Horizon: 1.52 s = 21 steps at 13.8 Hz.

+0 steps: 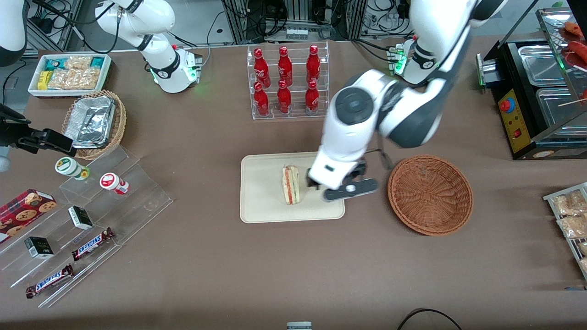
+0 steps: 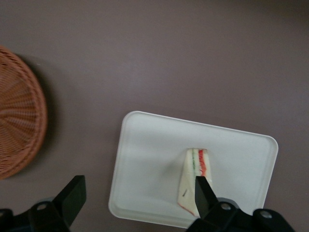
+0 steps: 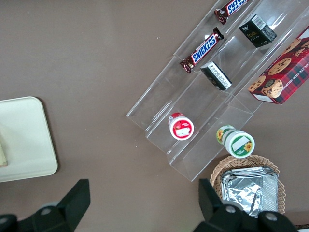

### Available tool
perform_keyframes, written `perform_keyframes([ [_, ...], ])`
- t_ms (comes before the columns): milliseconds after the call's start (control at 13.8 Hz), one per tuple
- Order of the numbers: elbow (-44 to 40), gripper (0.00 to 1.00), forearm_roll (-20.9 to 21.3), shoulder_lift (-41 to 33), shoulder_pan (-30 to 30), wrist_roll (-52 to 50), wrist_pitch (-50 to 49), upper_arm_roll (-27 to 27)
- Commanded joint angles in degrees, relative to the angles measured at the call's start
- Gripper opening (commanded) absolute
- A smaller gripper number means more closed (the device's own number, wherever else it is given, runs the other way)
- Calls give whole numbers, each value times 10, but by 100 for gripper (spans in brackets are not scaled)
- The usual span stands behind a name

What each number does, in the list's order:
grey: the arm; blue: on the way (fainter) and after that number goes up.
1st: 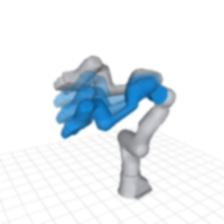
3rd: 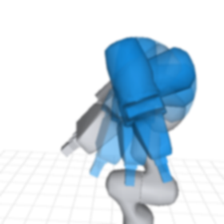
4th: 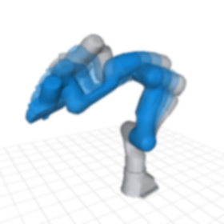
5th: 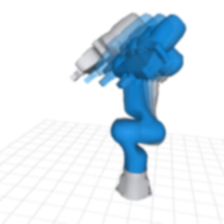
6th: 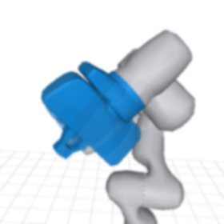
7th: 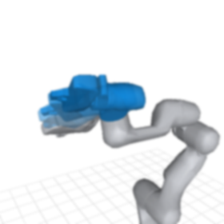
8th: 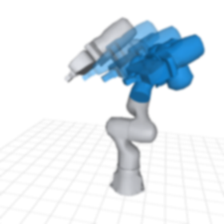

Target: Place sandwich from basket to tray

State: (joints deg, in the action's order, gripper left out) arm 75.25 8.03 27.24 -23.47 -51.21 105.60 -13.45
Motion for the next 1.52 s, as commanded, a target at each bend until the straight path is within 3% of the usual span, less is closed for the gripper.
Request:
perform_keyframes([
  [0, 109, 99, -12, -100, 49, 49, 0, -4],
  [218, 144, 99, -50, -161, 118, 164, -46, -4],
  [871, 145, 99, -72, -239, 278, 398, -169, -3],
  [1016, 147, 100, -72, -255, 274, 442, -186, 23],
  [1234, 166, 100, -74, -280, 215, 492, -193, 113],
  [1452, 175, 100, -74, -293, 215, 519, -193, 121],
])
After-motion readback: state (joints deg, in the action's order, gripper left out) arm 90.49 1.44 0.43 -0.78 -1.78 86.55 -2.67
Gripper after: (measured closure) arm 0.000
